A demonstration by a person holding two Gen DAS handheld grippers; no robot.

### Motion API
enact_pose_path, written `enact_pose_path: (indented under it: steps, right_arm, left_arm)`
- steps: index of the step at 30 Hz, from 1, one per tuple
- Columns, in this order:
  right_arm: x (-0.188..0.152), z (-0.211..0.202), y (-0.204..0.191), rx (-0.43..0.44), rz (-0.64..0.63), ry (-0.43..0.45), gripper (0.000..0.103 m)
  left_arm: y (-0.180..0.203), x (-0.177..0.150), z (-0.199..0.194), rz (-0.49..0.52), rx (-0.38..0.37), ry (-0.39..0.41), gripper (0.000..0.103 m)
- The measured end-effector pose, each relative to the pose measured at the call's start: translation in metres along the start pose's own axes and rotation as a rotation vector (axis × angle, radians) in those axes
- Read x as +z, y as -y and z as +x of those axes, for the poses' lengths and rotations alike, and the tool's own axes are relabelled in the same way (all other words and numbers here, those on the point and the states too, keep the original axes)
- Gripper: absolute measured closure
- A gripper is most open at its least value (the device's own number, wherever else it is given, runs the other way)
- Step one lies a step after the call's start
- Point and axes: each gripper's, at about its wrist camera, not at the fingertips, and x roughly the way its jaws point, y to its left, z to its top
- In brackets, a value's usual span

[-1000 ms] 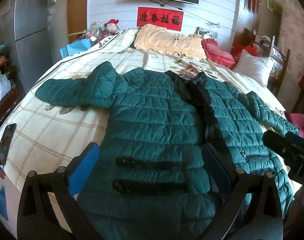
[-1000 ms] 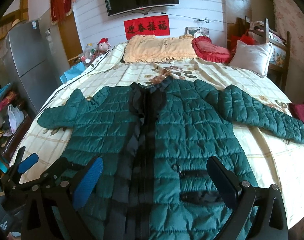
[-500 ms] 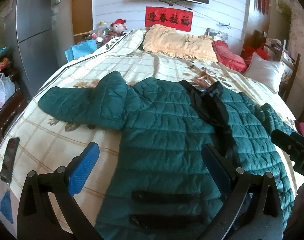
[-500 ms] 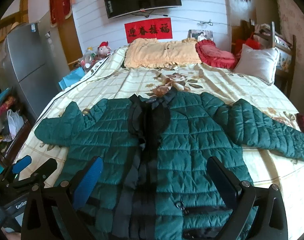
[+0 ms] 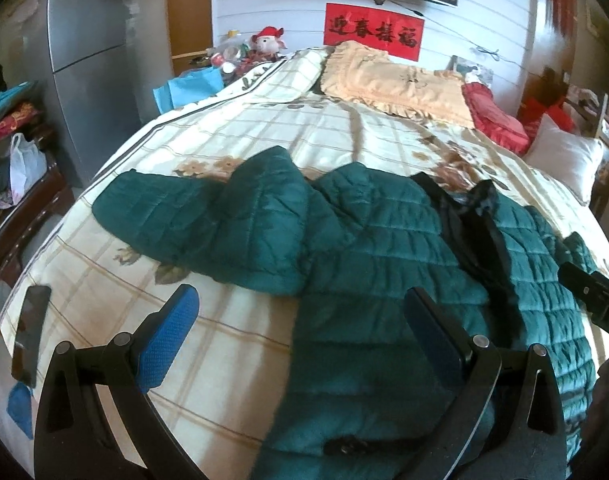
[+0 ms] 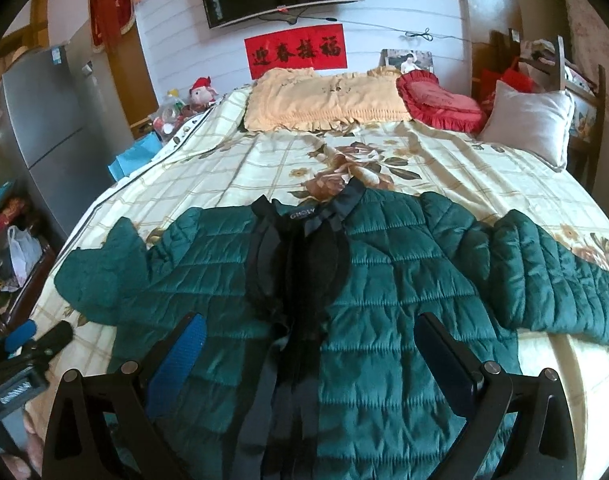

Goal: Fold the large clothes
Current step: 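Move the left tool to the green jacket's sleeve and grasp its cuff, then lift the sleeve with the left tool and fold it across the jacket body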

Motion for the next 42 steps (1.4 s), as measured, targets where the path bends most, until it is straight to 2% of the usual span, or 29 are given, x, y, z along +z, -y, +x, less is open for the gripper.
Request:
enact_pose_path:
  steps: [7,18,31,42]
  right_arm:
    - [0.011,0.030,0.006,0.016,0.002,-0.002,0.000]
    - [0.013,0.076,0.013,-0.039,0.009,-0.046,0.000]
    - [0.016,0.096,0.004,-0.040,-0.006,-0.065,0.000]
    - [0.015,0.101,-0.002,-0.021,-0.012,-0.081,0.000]
  left_arm:
    - [-0.030,0.013,0.019,-0.033,0.057,0.003,0.000]
    - [-0.057,0.021,0.052,-0.059,0.116,-0.022,0.000]
    - [-0.085,0.030,0.080,-0.076,0.164,-0.019,0.000]
    - [-0.149,0.047,0.118,-0.187,0.219,-0.046,0.000]
